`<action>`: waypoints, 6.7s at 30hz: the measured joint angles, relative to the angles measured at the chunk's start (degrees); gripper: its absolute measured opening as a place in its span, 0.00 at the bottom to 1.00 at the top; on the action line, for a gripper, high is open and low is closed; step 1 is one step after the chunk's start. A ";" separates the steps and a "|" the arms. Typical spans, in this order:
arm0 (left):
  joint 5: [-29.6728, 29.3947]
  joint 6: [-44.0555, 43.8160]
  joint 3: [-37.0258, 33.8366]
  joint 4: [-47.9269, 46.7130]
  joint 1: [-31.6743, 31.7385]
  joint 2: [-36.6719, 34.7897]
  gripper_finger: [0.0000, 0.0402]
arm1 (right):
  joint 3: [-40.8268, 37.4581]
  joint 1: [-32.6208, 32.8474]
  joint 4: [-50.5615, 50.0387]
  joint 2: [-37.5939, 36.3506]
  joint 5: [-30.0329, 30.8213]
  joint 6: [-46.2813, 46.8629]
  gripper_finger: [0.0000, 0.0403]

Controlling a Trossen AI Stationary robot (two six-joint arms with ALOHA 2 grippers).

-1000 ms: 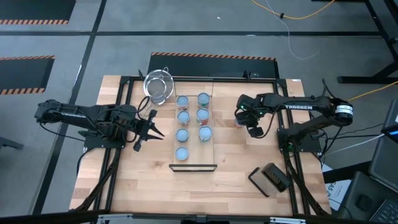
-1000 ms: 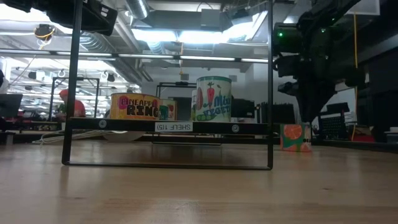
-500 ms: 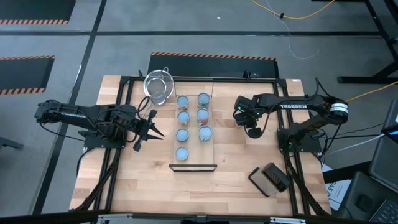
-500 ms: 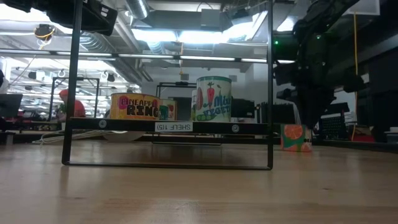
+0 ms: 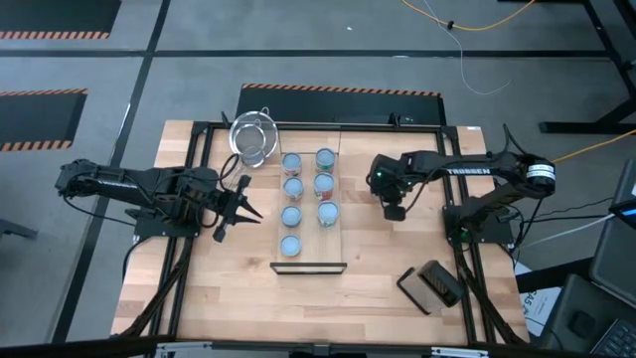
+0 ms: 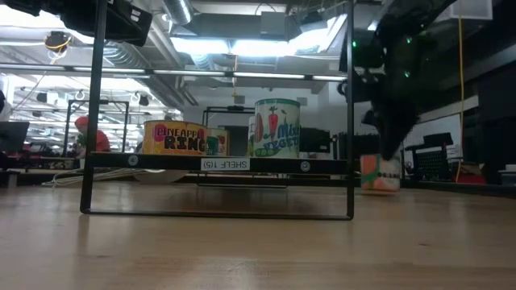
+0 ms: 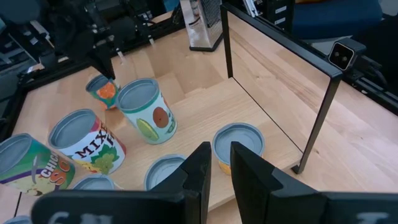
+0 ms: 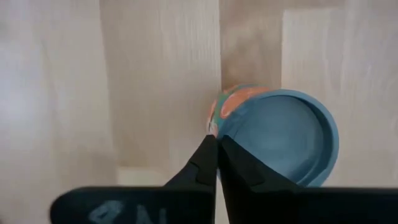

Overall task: Pick and place cans onto a shelf
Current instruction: Put the canned orange on the shelf, then return to Home Position

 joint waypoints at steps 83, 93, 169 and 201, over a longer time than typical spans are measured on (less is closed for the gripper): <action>0.02 0.00 0.00 -0.02 -0.02 0.02 0.13 | 37.85 27.48 2.36 27.19 -3.14 28.38 0.08; 0.02 0.00 0.00 -0.02 -0.02 0.02 0.13 | 37.85 27.44 2.33 27.19 -5.15 29.74 0.09; 0.02 -0.02 0.00 -0.01 -0.01 0.00 0.13 | -23.64 27.22 24.99 -55.33 14.19 26.84 0.17; 0.02 0.11 0.00 0.45 0.00 0.07 0.13 | -42.37 27.22 39.70 -81.92 20.16 8.69 0.17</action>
